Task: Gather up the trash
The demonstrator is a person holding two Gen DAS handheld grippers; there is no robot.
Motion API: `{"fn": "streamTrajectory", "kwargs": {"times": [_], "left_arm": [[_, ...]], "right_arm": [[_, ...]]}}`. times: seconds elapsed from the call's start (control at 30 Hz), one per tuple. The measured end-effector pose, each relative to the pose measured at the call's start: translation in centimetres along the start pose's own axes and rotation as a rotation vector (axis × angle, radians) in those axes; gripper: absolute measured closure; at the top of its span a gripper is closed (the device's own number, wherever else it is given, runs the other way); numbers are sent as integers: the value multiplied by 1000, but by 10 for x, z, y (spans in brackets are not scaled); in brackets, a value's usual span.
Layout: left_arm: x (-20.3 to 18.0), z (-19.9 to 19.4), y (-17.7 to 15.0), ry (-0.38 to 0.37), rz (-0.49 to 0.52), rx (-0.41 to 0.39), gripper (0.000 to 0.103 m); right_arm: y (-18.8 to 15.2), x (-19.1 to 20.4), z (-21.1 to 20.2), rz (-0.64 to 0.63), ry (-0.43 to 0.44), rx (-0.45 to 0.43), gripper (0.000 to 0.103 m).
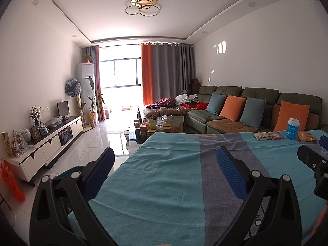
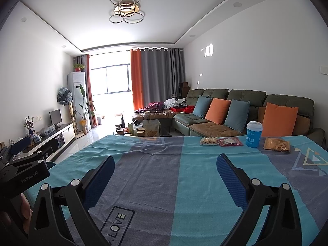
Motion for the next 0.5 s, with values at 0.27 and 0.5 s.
{"fn": "streamTrajectory", "kwargs": {"times": [0.27,0.5], "left_arm": [[0,1,-1,0,1,2,5],[0,2,-1,0,1,1,5]], "right_arm": [[0,-2,0,0,-2,-1,7],[-1,-3,0,4,-3,2,7]]}}
Point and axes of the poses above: each gripper's, at about its wrist camera, not at the fingertips, and z roughly the way its jaws point, x to its left, y to its top, the point moved 8 cm from there along z, roughly the way its jaws point, and after that the axes turned 12 degrees about -y, right-handed, at the moved point
